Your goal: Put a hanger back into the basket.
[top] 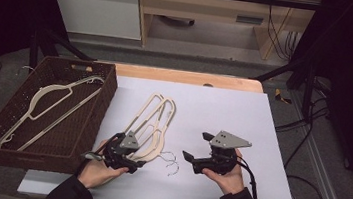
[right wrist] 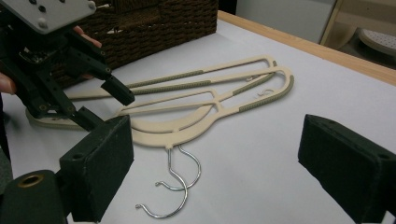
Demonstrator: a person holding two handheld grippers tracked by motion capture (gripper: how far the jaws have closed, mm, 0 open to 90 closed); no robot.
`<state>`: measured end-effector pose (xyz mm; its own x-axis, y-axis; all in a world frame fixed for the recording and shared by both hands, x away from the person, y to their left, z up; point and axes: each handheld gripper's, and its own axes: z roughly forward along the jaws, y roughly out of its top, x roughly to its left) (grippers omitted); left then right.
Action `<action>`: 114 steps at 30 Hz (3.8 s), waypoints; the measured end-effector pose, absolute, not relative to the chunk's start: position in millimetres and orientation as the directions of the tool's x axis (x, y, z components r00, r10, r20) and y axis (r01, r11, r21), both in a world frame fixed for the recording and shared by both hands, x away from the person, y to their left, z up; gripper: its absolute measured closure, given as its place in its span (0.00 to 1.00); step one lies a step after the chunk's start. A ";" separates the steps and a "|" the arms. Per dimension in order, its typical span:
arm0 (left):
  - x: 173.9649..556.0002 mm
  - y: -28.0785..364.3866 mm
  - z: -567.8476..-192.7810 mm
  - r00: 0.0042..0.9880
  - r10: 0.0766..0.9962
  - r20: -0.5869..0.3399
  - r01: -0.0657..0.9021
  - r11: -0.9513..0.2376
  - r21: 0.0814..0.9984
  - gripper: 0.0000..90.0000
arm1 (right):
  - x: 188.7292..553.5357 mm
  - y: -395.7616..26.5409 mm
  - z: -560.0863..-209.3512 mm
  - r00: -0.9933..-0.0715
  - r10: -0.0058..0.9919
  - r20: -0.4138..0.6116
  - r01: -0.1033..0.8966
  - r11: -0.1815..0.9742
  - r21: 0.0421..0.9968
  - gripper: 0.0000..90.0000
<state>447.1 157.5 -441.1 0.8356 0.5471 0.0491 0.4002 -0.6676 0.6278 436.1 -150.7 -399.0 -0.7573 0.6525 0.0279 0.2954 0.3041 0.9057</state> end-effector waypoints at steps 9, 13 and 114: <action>439.5 156.4 -444.1 0.842 0.531 0.094 0.379 -0.706 0.597 0.57 | 437.6 -142.9 -403.4 -0.767 0.641 0.039 0.306 0.311 0.900 0.18; 427.0 168.1 -444.9 0.829 0.551 0.098 0.395 -0.700 0.596 0.57 | 441.4 -127.6 -411.3 -0.768 0.639 0.036 0.325 0.341 0.882 0.22; 453.1 166.3 -398.7 0.749 0.657 0.087 0.448 -0.599 0.664 0.87 | 463.1 -143.9 -395.3 -0.734 0.676 0.071 0.357 0.294 0.887 0.56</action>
<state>453.1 166.3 -398.7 0.7488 0.6570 0.0872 0.4479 -0.5986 0.6641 463.1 -143.9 -395.3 -0.7338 0.6757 0.0711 0.3567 0.2941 0.8867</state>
